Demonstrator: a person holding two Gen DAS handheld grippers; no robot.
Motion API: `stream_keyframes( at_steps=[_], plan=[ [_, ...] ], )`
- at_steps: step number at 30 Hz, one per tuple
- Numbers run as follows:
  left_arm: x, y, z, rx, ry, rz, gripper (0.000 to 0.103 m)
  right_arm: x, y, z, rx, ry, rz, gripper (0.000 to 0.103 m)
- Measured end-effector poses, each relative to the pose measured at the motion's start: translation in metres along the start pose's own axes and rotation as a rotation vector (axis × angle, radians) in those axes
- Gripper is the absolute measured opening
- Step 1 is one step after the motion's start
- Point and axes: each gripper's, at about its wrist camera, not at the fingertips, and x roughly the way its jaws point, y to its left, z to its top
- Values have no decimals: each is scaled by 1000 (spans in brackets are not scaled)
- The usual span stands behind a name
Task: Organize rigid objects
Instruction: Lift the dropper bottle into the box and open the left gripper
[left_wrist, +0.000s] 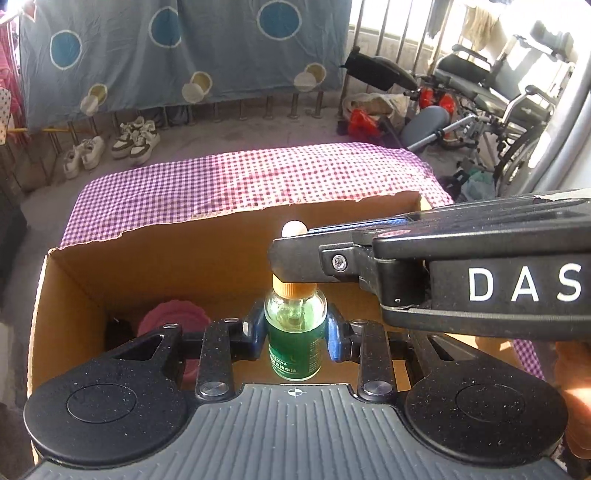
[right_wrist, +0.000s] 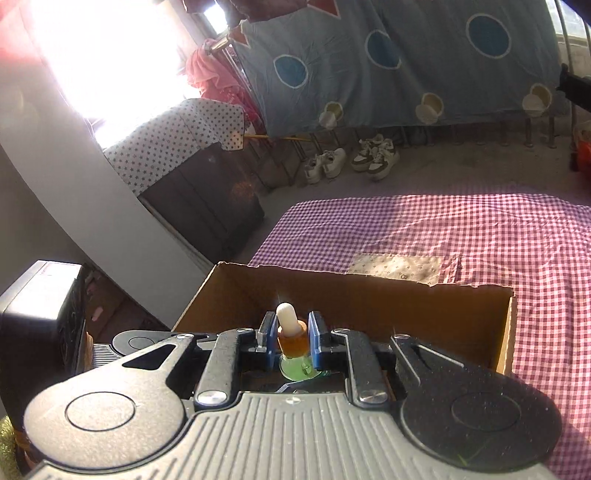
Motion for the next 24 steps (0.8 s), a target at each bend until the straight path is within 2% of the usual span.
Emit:
stream_keyframes(
  at_steps=[8,9,16,20,22,24],
  plan=[
    [22,8,16,-32,18,57,32,36,-18,10,-3,14,-28,20],
    [23,7,17,-33,21,60,33,42,-21,10,0,20,-30,17],
    [26,1,15,-15,45,56,34,53,-29,5,34,34,-20,17],
    [19,-2,15,-15,38,60,41,36,-27,4,41,10,-32,17],
    [12,-2,15,-21,30,53,48,20,-27,5,59,-16,-27,16],
    [2,-2,14,-25,18,46,60,0,-25,3,75,-43,-26,17]
  ],
)
